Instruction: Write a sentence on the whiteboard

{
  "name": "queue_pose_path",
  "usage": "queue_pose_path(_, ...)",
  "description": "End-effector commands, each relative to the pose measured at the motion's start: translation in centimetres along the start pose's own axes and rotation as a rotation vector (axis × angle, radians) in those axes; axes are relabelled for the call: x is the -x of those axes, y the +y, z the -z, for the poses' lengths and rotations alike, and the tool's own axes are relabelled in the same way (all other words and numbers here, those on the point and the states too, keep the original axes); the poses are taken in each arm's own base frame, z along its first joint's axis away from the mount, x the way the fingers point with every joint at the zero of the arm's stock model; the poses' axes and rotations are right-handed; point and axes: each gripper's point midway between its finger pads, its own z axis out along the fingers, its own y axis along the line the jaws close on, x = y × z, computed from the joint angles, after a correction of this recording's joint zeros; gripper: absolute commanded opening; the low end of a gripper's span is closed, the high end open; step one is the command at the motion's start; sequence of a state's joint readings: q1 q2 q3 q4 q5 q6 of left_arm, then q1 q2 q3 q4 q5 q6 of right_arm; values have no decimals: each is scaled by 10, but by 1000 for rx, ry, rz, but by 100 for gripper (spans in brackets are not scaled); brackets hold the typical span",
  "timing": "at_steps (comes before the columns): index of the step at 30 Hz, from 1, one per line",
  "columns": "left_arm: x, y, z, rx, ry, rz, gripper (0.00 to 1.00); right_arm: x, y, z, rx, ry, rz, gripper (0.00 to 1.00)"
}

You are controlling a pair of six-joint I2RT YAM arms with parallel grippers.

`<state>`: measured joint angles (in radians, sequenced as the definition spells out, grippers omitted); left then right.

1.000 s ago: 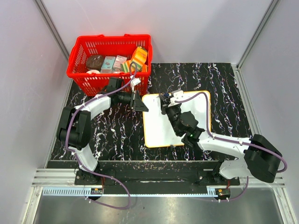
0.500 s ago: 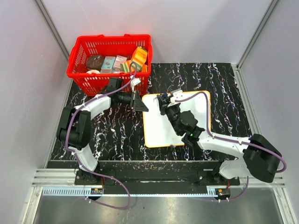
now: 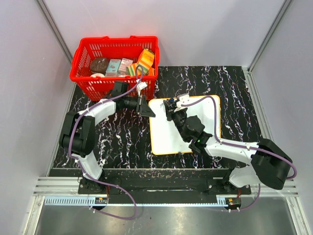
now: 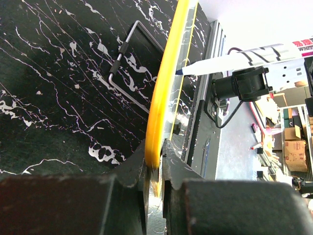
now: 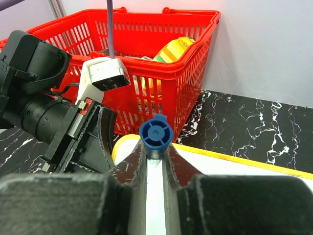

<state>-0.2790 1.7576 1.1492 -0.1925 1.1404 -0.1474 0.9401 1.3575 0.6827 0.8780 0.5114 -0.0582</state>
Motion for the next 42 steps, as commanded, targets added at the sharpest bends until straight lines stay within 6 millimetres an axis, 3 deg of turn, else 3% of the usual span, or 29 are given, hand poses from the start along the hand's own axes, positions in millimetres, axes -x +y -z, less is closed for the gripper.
queue_pose_path(1, 25, 22, 8, 126, -71, -172, 0, 13, -8, -7, -45, -28, -22, 0)
queue_pose_path(25, 25, 21, 8, 124, -70, -172, 0, 6, -36, 3, -140, -2, -20, 0)
queue_pose_path(42, 26, 22, 8, 126, -70, -169, 0, -11, -29, 15, -81, 42, -72, 0)
